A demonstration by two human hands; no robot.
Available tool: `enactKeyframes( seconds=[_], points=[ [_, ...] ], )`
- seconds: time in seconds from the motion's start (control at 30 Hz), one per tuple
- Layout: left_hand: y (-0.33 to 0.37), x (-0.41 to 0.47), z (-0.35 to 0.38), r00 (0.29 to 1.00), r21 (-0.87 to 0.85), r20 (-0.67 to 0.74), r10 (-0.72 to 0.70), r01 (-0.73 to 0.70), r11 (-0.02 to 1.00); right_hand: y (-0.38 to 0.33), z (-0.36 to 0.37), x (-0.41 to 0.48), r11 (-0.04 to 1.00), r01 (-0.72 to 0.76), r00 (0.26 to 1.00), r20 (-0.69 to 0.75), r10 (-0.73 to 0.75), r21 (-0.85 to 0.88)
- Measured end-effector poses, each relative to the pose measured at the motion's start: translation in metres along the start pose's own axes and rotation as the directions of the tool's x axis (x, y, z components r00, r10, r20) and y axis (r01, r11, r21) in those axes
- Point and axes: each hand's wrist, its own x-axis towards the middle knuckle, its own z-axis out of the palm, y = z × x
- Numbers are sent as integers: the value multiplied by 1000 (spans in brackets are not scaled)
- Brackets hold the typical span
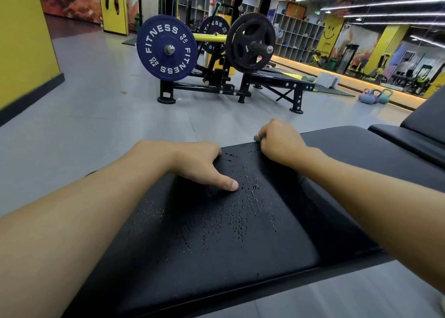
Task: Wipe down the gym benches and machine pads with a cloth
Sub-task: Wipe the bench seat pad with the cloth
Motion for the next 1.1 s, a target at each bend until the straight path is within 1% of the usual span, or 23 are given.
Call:
enactKeyframes(
  seconds=[0.07, 0.13, 0.17, 0.2, 0.23, 0.3, 0.33, 0.37, 0.4, 0.47, 0.53, 0.57, 0.63, 0.7, 0.77, 0.83, 0.87, 0.9, 0.93, 1.0, 1.03, 1.07, 1.1],
  points=[
    [2, 0, -2, 1000, 8, 18, 0, 0, 1000, -27, 6, -13, 991, 133, 991, 26, -133, 18],
    [3, 1, -2, 1000, 19, 21, -3, 3, 1000, -45, 2, -35, 945, 308, 944, 88, -318, 106],
    [3, 1, -2, 1000, 24, 16, -6, 5, 1000, -45, -1, -39, 926, 356, 922, 112, -370, 127],
    [3, 0, -2, 1000, 23, 9, -13, 13, 1000, -37, -3, -36, 923, 368, 917, 119, -381, 112],
    [3, -1, -2, 1000, 17, 5, -26, 26, 1000, -25, -5, -29, 942, 325, 937, 110, -333, 80],
    [3, -3, -1, 999, 1, 1, -43, 43, 999, -6, -6, -14, 987, 159, 986, 50, -161, 41],
    [2, -4, 0, 999, -7, -3, -44, 44, 999, -5, -4, -12, 993, 114, 993, 23, -115, 39],
    [1, -4, 1, 999, -14, -7, -43, 42, 999, -14, -1, -16, 991, 130, 991, 18, -130, 28],
    [0, -3, 1, 999, -17, -11, -39, 39, 999, -26, 1, -23, 981, 192, 981, 30, -193, 28],
    [0, -3, 1, 999, -2, -17, -29, 29, 1000, -47, -2, -49, 930, 354, 928, 88, -362, 100],
    [2, -5, 0, 1000, -4, -11, -22, 22, 1000, -44, -11, -60, 897, 413, 891, 132, -434, 159],
    [4, -8, 0, 1000, -22, -2, -28, 28, 999, -35, -14, -54, 909, 390, 904, 131, -408, 145],
    [7, -10, 1, 999, -64, -10, -41, 40, 997, -12, -15, -39, 963, 260, 961, 78, -266, 77],
    [8, -9, 3, 998, -89, -43, -51, 47, 995, -11, -10, -37, 983, 177, 984, 16, -178, 44],
    [7, -6, 5, 996, -96, -63, -57, 50, 994, -33, -6, -56, 960, 273, 961, 25, -275, 54],
    [7, -4, 6, 997, -88, -61, -50, 44, 995, -48, -11, -84, 894, 415, 900, 70, -431, 169],
    [7, -4, 6, 997, -84, -60, -48, 43, 996, -46, -15, -89, 871, 445, 878, 91, -470, 205],
    [8, -5, 6, 997, -84, -59, -50, 45, 995, -36, -20, -86, 875, 445, 877, 103, -469, 193],
    [8, -6, 7, 997, -83, -63, -49, 43, 996, -24, -22, -78, 904, 401, 904, 94, -417, 151],
    [7, -7, 8, 997, -71, -74, -33, 28, 997, -4, -24, -65, 964, 253, 966, 36, -257, 81],
    [7, -7, 9, 997, -57, -75, -25, 21, 998, -4, -22, -65, 975, 211, 977, 9, -212, 75],
    [7, -7, 10, 997, -41, -79, -19, 16, 999, -12, -20, -71, 973, 219, 976, -2, -219, 76],
    [7, -6, 10, 996, -26, -83, -18, 16, 1000, -23, -18, -82, 957, 276, 961, 6, -277, 89]
  ],
)
